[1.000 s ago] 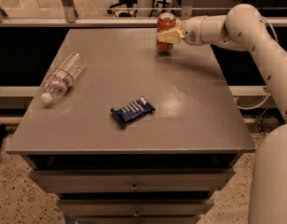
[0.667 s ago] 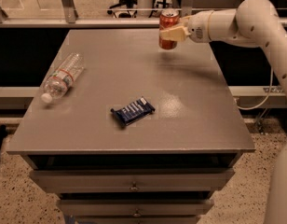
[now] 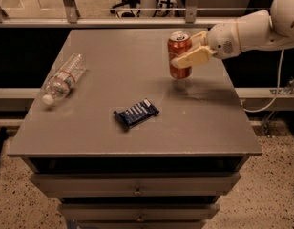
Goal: Move coke can near rxbar blueberry
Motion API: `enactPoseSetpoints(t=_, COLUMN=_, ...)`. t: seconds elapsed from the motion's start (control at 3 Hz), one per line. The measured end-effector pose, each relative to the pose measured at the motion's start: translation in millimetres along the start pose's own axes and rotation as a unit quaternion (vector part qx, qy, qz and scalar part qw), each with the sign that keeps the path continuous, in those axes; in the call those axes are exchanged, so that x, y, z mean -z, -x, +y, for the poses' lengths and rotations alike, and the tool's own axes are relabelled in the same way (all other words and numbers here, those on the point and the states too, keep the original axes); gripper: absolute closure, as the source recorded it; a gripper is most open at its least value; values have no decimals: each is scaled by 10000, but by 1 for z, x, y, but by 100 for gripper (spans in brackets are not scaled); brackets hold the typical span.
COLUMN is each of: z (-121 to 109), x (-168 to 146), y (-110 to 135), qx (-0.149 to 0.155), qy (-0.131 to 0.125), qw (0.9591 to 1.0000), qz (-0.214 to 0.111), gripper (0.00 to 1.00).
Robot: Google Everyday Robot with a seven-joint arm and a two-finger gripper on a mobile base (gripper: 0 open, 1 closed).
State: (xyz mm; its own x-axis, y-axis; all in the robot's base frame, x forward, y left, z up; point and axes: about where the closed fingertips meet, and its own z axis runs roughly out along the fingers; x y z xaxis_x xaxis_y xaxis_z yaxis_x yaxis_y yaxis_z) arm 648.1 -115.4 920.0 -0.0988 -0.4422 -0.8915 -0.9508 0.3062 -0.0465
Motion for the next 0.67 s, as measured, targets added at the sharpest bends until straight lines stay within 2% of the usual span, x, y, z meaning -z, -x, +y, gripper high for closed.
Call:
enactPoseSetpoints(t=0.33, z=36, x=4, y=-18, qx=46, qy=575, qw=9982, qz=161, gripper=100)
enactPoseSetpoints(t=0.67, z=61, x=1, y=-28, qx=24, qy=1004, qw=9949, qz=119, gripper=100)
